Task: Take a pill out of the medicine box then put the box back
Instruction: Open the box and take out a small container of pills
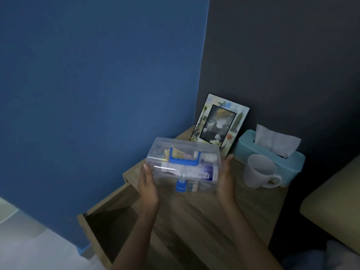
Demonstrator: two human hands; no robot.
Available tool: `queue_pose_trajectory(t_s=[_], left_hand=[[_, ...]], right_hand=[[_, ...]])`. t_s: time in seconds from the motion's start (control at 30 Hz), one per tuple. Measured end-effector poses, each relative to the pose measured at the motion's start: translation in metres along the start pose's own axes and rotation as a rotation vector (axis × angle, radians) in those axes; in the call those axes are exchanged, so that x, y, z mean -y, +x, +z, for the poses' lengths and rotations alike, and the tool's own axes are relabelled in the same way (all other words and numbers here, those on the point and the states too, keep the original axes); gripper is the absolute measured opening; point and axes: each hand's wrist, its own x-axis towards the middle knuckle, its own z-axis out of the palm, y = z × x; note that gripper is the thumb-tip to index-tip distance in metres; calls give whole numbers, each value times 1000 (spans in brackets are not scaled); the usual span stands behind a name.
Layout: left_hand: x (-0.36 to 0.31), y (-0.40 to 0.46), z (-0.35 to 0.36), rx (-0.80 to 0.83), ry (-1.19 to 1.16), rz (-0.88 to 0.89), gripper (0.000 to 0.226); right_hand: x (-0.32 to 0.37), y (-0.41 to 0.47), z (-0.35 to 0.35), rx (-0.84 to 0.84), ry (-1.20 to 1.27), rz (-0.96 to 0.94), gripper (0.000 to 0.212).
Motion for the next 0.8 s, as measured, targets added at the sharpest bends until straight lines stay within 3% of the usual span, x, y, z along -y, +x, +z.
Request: queue_pose_trajectory(t_s=[0.17,0.33,0.43,0.47,0.57,0.6,0.67,0.8], left_hand=[[4,2,-3,21,6,-17,70],[4,2,-5,33,13,-38,75],[4,2,-5,46,15,-43,77],[4,2,-5,48,16,-46,77],[4,2,-5,45,26,-52,77],[4,2,-5,46,24,-57,77],[3,3,-5,55,16,-63,79],[2,4,-5,53,7,-73,79]], right_hand=[[19,15,2,53,262,-51,69],[21,32,3,141,52,-82,76],[23,50,10,171,227,-70,41],[25,54,12,190,233,-61,39],[26,55,11,251,114,-22,63],[25,56,10,253,58,-31,65],[19,63,9,263,8,-70,47],[5,71,9,274,69,24,62]])
